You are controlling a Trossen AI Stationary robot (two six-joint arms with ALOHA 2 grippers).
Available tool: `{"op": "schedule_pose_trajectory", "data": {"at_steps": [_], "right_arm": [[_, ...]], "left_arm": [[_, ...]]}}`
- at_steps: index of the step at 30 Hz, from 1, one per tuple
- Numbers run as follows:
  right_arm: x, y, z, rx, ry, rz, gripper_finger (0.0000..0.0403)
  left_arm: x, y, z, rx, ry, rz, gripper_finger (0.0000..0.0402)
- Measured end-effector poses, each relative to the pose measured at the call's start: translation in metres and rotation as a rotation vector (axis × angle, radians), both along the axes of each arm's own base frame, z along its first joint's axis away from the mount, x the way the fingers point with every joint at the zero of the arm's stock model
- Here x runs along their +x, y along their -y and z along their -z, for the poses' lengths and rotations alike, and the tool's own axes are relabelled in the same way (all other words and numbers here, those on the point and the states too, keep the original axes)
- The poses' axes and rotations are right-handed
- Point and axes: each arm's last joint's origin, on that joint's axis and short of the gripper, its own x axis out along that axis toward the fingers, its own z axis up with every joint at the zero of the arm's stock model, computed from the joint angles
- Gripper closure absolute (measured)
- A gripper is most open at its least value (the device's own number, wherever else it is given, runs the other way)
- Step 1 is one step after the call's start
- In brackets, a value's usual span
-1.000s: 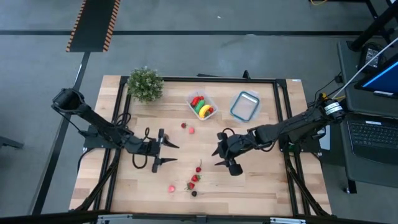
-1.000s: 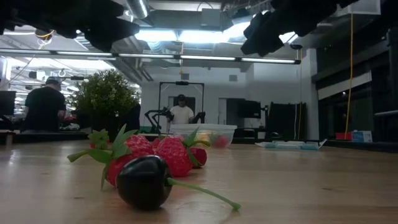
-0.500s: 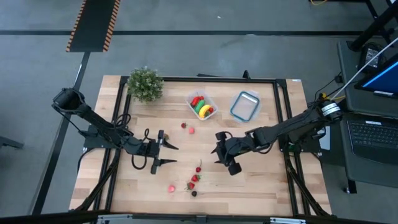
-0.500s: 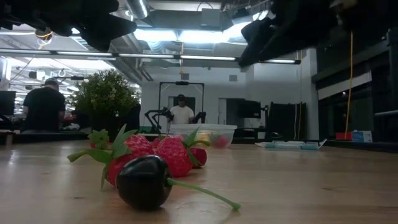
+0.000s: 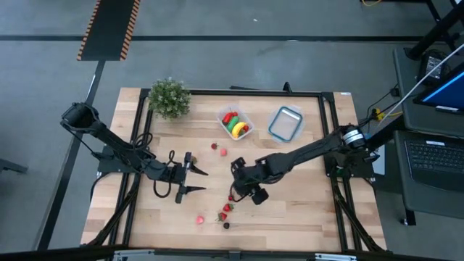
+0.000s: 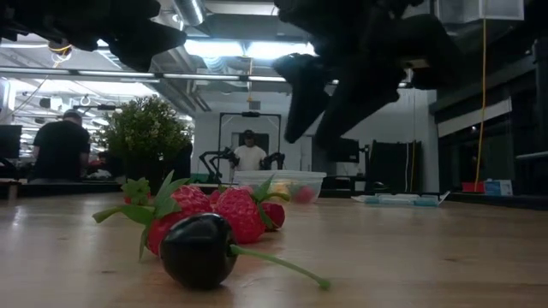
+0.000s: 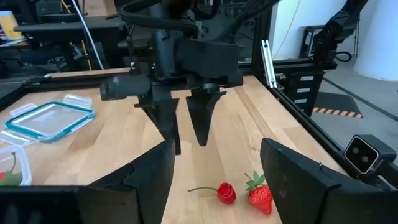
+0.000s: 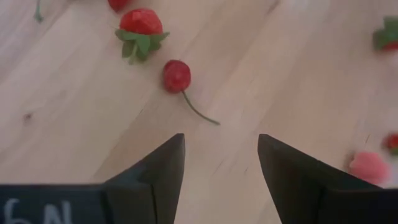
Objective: Pick and placing Produce into tupperware
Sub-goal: Put the red cherry into the transparent container
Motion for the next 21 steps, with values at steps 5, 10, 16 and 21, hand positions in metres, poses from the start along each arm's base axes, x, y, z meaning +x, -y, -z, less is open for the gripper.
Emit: {"op": "schedule_pose_trajectory", "data": {"at_steps": [5, 10, 16, 21], "right_arm": [[0.013, -0.004, 0.004, -0.076, -0.020, -0.129, 0.0199], [0.019, -0.006, 0.014, -0.109, -0.039, -0.183, 0.0199], [0.024, -0.007, 0.030, -0.126, -0.061, -0.209, 0.0199], [0.027, -0.008, 0.048, -0.138, -0.100, -0.221, 0.0199]], "left_arm": [[0.000, 0.000, 0.000, 0.003, -0.003, 0.000, 0.0171], [0.000, 0.000, 0.000, 0.003, -0.003, 0.000, 0.0171], [0.000, 0.000, 0.000, 0.003, -0.003, 0.000, 0.0171], [0.000, 0.000, 0.000, 0.003, -0.003, 0.000, 0.0171]]}}
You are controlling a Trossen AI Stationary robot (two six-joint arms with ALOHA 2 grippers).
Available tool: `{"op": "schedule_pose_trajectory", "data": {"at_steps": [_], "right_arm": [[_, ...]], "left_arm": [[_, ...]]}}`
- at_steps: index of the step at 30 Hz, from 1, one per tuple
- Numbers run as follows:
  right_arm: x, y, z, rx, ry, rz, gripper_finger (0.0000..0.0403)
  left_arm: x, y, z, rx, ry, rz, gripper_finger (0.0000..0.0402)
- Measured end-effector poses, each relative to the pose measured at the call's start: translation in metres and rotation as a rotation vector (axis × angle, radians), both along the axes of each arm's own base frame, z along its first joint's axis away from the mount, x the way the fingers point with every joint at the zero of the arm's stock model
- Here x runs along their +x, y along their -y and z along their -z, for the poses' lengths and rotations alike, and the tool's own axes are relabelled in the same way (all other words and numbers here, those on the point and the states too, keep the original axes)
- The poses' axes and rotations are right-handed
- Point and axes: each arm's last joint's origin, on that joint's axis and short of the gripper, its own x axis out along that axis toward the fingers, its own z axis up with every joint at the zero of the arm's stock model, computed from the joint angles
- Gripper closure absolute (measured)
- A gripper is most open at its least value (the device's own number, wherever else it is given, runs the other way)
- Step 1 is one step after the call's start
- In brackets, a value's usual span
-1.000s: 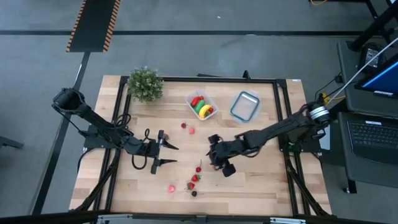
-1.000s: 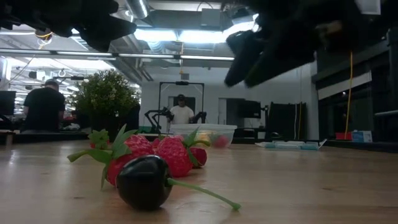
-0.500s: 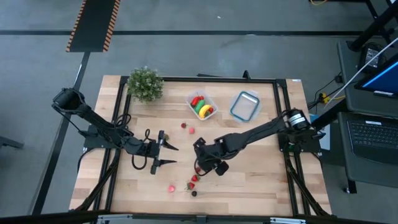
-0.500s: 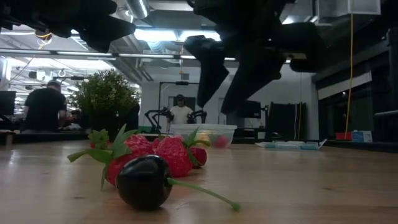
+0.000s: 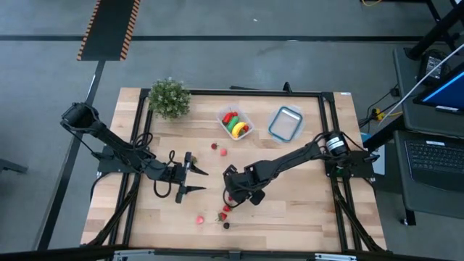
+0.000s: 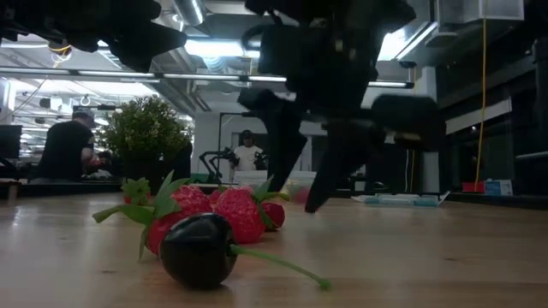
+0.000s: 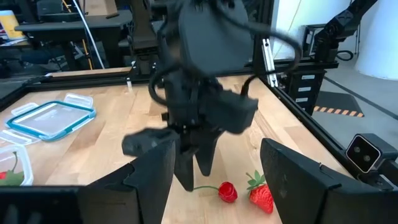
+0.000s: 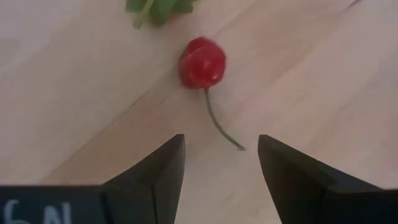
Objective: Pick and placing Produce into tupperware
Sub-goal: Put the red cherry into the transparent container
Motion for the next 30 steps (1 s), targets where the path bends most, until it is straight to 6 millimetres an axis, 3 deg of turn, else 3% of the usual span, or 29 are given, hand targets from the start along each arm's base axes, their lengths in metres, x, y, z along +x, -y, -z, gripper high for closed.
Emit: {"op": "schedule_pose_trajectory", "data": {"at_steps": [13, 30], "right_arm": [[0.0044, -0.0015, 0.0101, -0.004, 0.009, -0.029, 0.0210], [0.0030, -0.0027, 0.0124, 0.050, -0.019, 0.012, 0.0393]], "left_arm": [[0.0000, 0.0000, 0.0000, 0.000, 0.000, 0.000, 0.0171], [0.0000, 0.0000, 0.0000, 0.000, 0.000, 0.000, 0.0171]]}}
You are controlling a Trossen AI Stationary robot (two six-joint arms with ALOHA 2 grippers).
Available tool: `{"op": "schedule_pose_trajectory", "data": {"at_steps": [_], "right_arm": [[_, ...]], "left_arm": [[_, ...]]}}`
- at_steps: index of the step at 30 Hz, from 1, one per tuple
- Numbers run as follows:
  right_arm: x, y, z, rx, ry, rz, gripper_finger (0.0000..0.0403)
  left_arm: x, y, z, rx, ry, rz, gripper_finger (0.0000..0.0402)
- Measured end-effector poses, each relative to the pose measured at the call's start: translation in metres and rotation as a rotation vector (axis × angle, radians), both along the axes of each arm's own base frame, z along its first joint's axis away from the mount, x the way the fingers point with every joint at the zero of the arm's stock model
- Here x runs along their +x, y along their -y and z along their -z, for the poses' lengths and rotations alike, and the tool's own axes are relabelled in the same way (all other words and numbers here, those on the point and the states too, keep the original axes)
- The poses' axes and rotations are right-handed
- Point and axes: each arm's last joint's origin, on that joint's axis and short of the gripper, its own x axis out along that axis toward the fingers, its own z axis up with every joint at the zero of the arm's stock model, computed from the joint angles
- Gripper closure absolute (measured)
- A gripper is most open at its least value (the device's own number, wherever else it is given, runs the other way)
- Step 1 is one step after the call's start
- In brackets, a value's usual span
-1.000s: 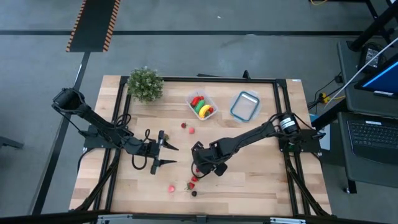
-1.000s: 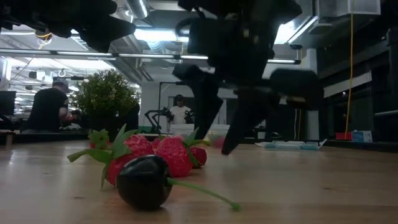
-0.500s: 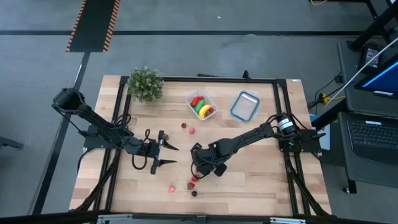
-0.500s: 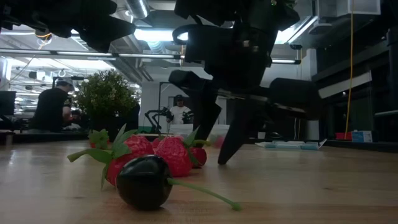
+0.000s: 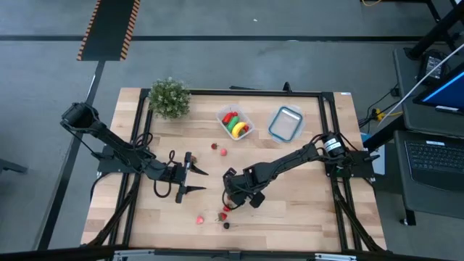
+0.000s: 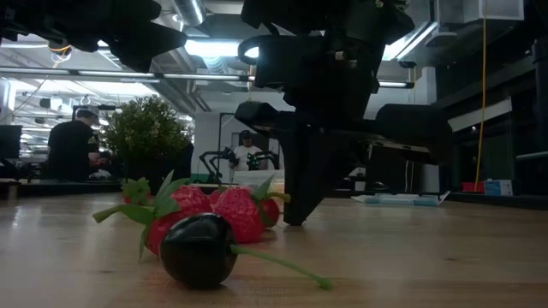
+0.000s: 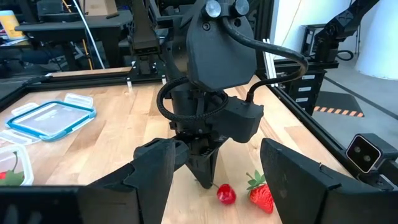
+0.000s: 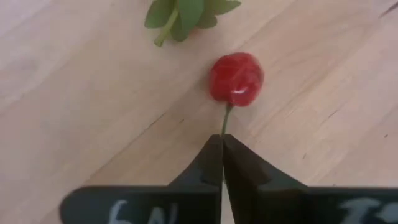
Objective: Pick and placing Produce into tupperware
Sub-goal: Put the red cherry into the transparent container
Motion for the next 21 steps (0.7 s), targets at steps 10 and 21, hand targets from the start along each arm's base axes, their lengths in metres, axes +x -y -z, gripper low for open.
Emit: {"op": "schedule_pose_trajectory", "data": {"at_steps": [10, 21], "right_arm": [[0.000, 0.009, 0.000, 0.099, -0.060, 0.151, 0.0399], [-0.008, 0.025, -0.030, 0.130, -0.063, 0.278, 0.0401]], "left_arm": [[0.000, 0.000, 0.000, 0.000, 0.000, 0.000, 0.0171], [0.000, 0.000, 0.000, 0.000, 0.001, -0.001, 0.0171]]}}
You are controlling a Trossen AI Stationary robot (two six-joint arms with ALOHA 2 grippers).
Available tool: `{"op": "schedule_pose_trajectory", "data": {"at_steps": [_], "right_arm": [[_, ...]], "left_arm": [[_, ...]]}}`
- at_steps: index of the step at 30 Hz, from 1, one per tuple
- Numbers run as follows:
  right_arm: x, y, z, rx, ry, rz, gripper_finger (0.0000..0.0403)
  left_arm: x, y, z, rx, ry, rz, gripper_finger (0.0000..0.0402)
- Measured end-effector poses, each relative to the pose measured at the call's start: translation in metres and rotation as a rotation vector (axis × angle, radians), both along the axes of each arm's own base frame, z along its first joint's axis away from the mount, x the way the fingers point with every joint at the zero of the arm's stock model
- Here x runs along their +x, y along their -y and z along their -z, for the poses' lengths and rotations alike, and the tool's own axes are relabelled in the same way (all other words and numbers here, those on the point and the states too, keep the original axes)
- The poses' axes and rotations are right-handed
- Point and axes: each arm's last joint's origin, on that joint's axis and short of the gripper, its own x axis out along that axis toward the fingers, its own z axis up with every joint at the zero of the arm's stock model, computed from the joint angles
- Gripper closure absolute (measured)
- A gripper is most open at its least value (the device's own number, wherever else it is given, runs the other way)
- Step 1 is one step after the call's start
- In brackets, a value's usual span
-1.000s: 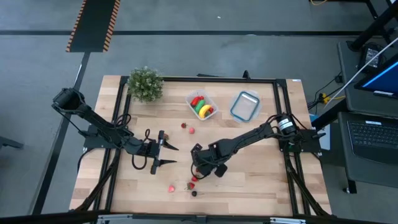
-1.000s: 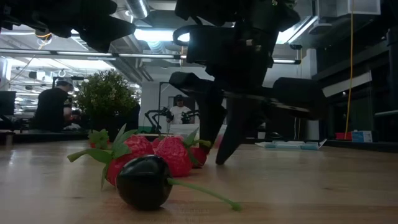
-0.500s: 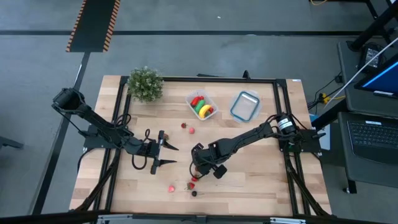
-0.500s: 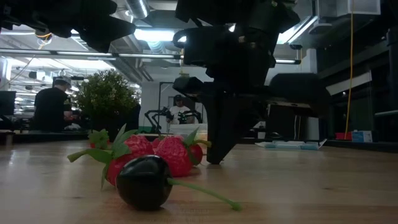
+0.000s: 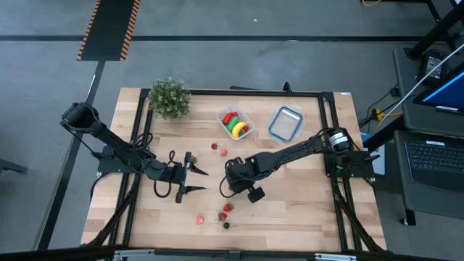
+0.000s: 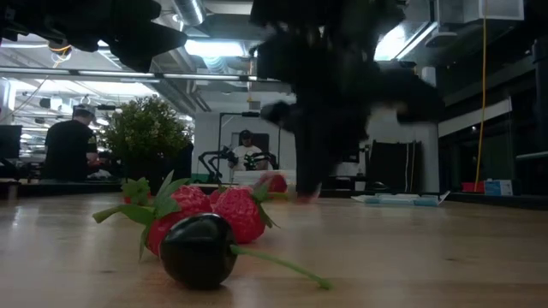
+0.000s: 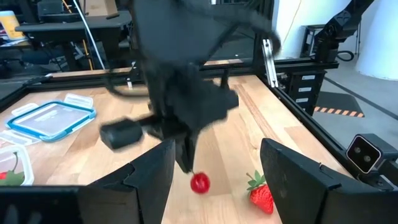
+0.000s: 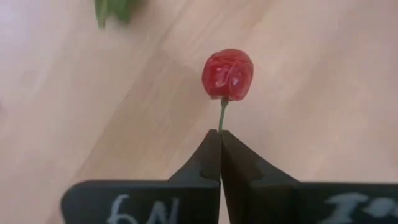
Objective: Pick and placing Produce into tupperware
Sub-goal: Put the red cherry into the transparent container
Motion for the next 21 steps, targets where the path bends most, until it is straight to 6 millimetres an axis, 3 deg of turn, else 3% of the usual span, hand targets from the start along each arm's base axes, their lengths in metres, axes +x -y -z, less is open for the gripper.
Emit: {"op": "schedule_pose_trajectory", "data": {"at_steps": [12, 21], "right_arm": [[-0.013, 0.006, -0.042, -0.039, 0.104, 0.109, 0.0403], [-0.049, 0.016, -0.070, -0.029, 0.205, 0.229, 0.0403]], "left_arm": [[0.000, -0.001, 0.000, 0.001, -0.001, -0.002, 0.0171], [0.000, -0.001, 0.000, 0.001, -0.001, -0.003, 0.0171]]}}
